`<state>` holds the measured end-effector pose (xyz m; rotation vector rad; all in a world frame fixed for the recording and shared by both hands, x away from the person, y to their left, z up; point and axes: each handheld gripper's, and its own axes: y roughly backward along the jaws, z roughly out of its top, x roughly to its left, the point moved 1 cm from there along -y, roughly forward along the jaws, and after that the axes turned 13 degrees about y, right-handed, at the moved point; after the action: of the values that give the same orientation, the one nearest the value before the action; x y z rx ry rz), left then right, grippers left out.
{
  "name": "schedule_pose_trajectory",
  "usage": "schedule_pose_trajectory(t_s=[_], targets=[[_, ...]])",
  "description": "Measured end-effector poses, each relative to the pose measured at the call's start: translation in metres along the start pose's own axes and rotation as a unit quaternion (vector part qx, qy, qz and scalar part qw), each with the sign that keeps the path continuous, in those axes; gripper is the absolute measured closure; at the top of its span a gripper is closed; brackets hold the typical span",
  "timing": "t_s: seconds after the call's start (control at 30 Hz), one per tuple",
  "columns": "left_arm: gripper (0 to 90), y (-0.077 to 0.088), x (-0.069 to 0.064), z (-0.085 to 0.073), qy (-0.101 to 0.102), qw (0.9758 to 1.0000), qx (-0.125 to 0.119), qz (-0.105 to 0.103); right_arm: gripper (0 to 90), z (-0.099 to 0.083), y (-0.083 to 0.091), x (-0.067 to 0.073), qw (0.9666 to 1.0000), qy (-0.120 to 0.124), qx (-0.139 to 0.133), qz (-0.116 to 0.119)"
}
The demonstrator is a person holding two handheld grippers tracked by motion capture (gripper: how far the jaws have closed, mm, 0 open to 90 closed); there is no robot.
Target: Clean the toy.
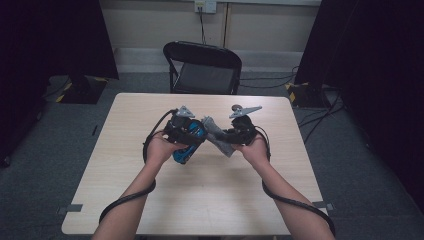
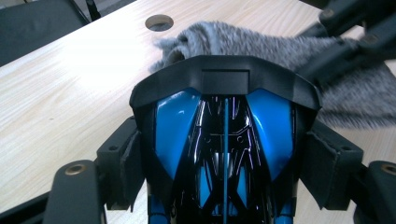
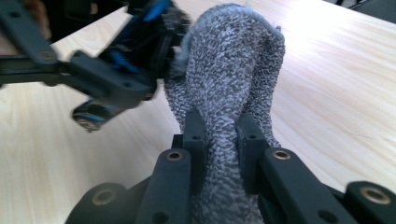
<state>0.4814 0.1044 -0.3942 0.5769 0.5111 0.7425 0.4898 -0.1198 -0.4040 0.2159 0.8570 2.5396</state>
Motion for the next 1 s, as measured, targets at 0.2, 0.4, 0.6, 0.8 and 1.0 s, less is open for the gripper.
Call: schedule_pose_trajectory(t_s=[0.2,0.4,0.6,0.8,1.0], targets=[[25.4,-0.002,0.000,0.000,0.001,1.0000,0.002,0.001,78.5,-0.003,-0.006,0.008,0.9998,-0.003,-0.008,0.019],[25.4,-0.002,0.001,0.002,0.002,1.0000,-0.001,0.000,78.5,-0.006,-0.011,0.013,0.9996,-0.003,-0.011,0.027],[25.4,-0.003,0.001,0.003,0.001,1.0000,0.002,-0.001,78.5,-0.009,-0.015,0.015,0.9991,-0.012,-0.021,0.035],[25.4,-0.004,0.001,0.004,-0.001,1.0000,0.006,0.001,78.5,-0.013,-0.018,0.016,0.9987,-0.015,-0.024,0.041],[25.4,-0.005,0.000,0.004,0.002,1.0000,0.004,0.001,78.5,-0.015,-0.019,0.017,0.9986,-0.017,-0.025,0.043]])
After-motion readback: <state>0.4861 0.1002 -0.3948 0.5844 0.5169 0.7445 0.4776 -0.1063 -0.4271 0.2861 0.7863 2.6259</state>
